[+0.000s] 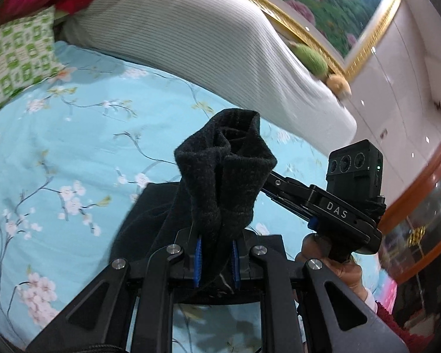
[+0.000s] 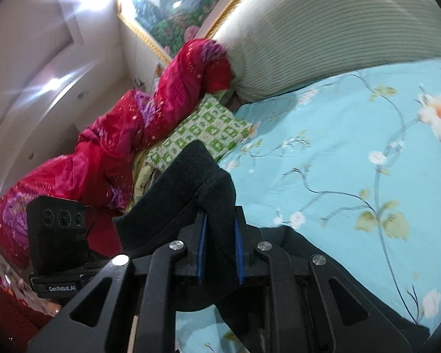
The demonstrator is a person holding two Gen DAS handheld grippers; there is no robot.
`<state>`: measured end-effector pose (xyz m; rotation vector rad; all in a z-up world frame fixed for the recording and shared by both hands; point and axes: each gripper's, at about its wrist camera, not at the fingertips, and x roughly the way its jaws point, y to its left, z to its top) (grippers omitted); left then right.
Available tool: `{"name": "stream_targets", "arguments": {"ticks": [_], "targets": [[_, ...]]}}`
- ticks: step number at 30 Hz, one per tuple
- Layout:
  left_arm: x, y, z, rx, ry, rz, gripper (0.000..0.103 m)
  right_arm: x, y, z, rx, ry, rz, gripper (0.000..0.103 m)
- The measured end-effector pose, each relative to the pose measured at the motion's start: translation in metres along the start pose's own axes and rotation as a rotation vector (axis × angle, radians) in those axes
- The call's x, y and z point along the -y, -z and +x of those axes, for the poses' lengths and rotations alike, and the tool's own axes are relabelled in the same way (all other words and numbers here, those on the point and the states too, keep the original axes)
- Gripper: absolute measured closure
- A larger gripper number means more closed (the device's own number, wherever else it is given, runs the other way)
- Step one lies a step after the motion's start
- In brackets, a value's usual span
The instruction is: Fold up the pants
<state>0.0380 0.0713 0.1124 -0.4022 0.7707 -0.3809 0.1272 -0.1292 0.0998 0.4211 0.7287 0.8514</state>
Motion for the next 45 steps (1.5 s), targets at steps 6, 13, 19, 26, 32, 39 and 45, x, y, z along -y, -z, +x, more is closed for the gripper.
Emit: {"name": "stream_targets", "arguments": {"ticks": [6, 13, 19, 26, 32, 39, 45], "targets": [[0.03, 0.013, 0.036, -0.052, -0.006, 0.092, 0.089, 0.036, 0.019, -0.027, 0.062, 0.027, 0.081, 0.085], [0.053, 0.035, 0.067, -0.094, -0.017, 0.19, 0.089, 0.069, 0.039, -0.044, 0.095, 0.041, 0.164, 0.085], [0.062, 0.048, 0.079, -0.11, 0.001, 0.238, 0.088, 0.078, 0.051, -0.055, 0.112, 0.084, 0.19, 0.081], [0.074, 0.061, 0.092, -0.151, 0.024, 0.289, 0.088, 0.08, 0.063, -0.073, 0.129, 0.17, 0.217, 0.081], [0.083, 0.075, 0.105, -0.186, 0.025, 0.34, 0.087, 0.083, 0.072, -0.096, 0.175, 0.225, 0.251, 0.081], [0.085, 0.083, 0.109, -0.202, 0.029, 0.354, 0.078, 0.078, 0.081, -0.106, 0.18, 0.265, 0.276, 0.081], [0.086, 0.085, 0.106, -0.221, 0.107, 0.331, 0.058, 0.067, 0.086, -0.12, 0.207, 0.351, 0.291, 0.076]]}}
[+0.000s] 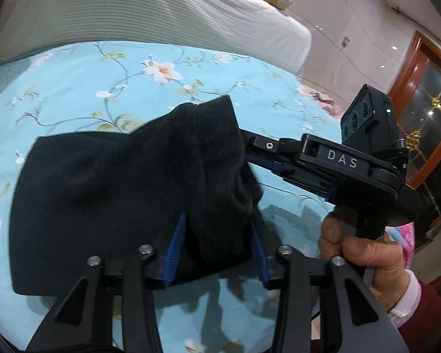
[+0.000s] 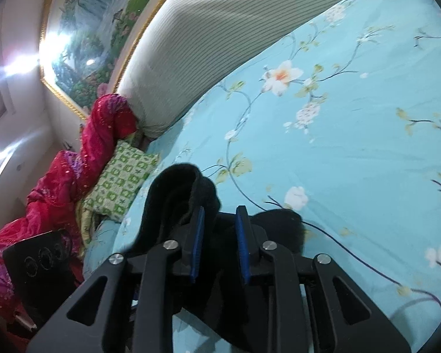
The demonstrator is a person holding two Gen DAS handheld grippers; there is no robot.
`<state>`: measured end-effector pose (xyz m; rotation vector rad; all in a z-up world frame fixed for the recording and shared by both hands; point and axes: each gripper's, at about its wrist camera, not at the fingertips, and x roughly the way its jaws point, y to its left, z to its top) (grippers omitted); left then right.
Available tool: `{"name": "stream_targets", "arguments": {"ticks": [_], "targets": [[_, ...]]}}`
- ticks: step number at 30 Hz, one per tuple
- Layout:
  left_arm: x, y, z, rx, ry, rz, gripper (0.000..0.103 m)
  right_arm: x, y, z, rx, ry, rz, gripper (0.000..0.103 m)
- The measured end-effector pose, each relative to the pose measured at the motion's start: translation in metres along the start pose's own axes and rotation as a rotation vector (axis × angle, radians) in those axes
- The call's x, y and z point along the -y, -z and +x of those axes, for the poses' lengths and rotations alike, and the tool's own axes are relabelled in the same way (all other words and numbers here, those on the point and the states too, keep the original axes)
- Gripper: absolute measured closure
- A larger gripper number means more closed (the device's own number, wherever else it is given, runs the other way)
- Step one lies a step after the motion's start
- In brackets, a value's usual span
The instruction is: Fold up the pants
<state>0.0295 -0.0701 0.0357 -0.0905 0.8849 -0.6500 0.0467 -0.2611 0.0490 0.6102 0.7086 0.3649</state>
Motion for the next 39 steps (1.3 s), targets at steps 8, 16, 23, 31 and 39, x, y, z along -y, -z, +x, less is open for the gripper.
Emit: {"name": "stream_targets", "arguments": {"ticks": [8, 16, 23, 31, 39], "targets": [[0.002, 0.01, -0.011, 0.0, 0.058, -0.019, 0.047, -0.012, 0.001, -0.03, 0.073, 0.089, 0.026, 0.031], [-0.017, 0.018, -0.047, 0.059, 0.065, -0.1, 0.039, -0.039, 0.007, -0.035, 0.108, 0.167, -0.019, 0.022], [-0.047, 0.019, -0.075, 0.114, 0.019, -0.178, 0.025, -0.069, 0.013, -0.024, 0.092, 0.259, -0.116, 0.013], [-0.104, 0.029, -0.095, 0.143, -0.032, -0.342, 0.024, -0.07, 0.021, -0.011, 0.055, 0.29, -0.091, 0.012], [-0.15, 0.032, -0.098, 0.143, -0.072, -0.448, 0.023, -0.067, 0.028, -0.006, 0.041, 0.316, -0.081, 0.006]]}}
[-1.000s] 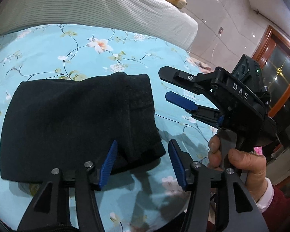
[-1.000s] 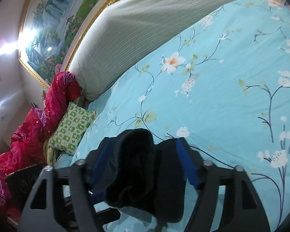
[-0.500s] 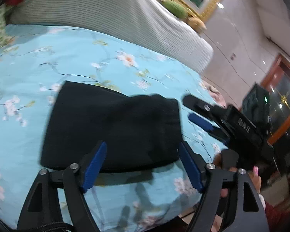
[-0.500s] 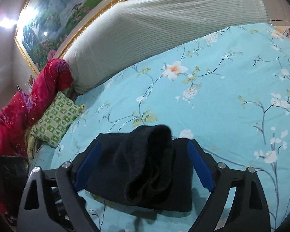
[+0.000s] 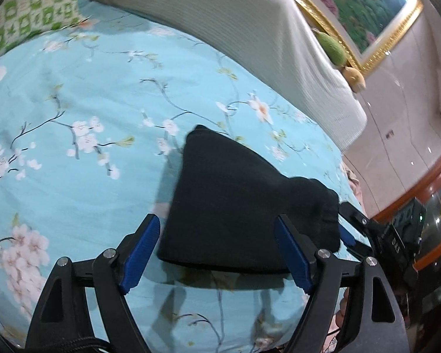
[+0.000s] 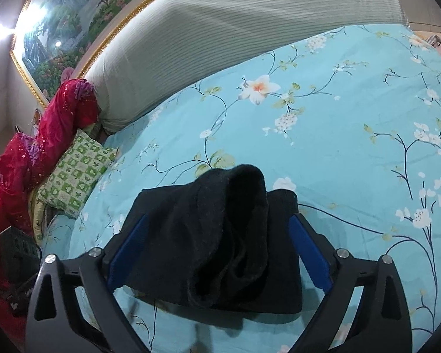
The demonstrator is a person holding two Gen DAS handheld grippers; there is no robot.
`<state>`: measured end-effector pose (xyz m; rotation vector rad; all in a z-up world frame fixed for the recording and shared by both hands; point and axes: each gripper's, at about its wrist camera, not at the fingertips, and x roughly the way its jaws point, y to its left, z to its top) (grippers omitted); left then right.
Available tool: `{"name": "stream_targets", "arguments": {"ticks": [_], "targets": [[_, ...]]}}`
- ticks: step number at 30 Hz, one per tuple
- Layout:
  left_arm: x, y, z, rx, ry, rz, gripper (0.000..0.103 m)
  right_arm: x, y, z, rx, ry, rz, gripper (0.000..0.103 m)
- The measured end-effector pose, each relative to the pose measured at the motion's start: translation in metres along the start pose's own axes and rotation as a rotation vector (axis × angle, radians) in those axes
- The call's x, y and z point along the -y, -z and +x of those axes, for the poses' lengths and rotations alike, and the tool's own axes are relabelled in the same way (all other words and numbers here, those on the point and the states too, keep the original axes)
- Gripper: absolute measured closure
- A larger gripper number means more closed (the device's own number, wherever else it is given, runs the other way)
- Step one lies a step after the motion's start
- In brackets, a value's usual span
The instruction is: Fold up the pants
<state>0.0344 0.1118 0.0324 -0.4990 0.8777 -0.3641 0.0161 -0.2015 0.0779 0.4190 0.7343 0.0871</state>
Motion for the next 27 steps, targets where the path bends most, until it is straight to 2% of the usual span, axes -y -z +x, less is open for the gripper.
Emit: {"name": "stream_targets", "arguments": {"ticks": [9, 27], "targets": [[-0.017, -0.009, 0.017, -0.035, -0.011, -0.047, 0.022, 0.011, 0.004, 0.019, -0.072, 0.028, 0.047, 0.005], [-0.018, -0.025, 0.064, -0.124, -0.034, -0.06, 0.022, 0.041, 0.011, 0.042, -0.153, -0.047, 0.168, 0.005]]}}
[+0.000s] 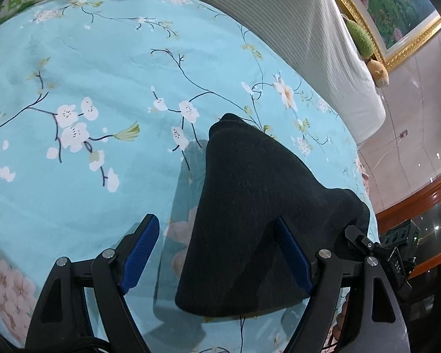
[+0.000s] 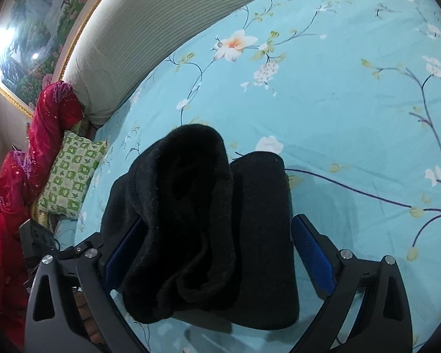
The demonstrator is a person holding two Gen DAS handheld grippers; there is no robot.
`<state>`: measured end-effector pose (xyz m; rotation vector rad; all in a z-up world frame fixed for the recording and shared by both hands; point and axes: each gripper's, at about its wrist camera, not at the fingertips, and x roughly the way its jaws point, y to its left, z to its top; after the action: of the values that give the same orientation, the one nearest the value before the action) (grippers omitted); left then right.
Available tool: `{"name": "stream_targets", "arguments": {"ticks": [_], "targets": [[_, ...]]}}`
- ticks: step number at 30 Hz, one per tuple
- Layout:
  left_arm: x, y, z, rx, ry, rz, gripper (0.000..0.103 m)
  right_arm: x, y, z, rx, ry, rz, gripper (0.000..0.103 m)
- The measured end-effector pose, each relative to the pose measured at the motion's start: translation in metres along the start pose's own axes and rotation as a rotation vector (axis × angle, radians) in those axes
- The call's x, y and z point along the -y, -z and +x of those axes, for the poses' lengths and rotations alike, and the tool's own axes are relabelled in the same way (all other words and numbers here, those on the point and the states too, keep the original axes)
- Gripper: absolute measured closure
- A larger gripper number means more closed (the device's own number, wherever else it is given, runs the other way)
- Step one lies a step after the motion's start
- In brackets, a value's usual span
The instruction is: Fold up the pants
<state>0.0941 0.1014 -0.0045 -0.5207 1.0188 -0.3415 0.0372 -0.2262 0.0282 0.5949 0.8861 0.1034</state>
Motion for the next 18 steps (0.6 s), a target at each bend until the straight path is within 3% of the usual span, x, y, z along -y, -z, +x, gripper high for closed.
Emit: {"name": "stream_targets", "arguments": {"ticks": [6, 11, 16, 18], "targets": [[0.001, -0.005, 0.01, -0.018, -0.003, -0.005, 0.022, 0.001, 0.002, 0.006, -0.028, -0.03, -0.019, 0.006], [0.002, -0.005, 0.016, -0.031, 0.001, -0.007, 0.021, 0.006, 0.004, 0.007, -0.052, -0.027, -0.048, 0.026], [0.008, -0.005, 0.02, -0.039, -0.003, 0.006, 0.02, 0.014, 0.005, 0.005, -0.059, -0.074, -0.047, 0.05], [0.009, -0.005, 0.02, -0.042, -0.003, 0.01, 0.02, 0.017, 0.005, 0.005, -0.06, -0.095, -0.041, 0.055]]}}
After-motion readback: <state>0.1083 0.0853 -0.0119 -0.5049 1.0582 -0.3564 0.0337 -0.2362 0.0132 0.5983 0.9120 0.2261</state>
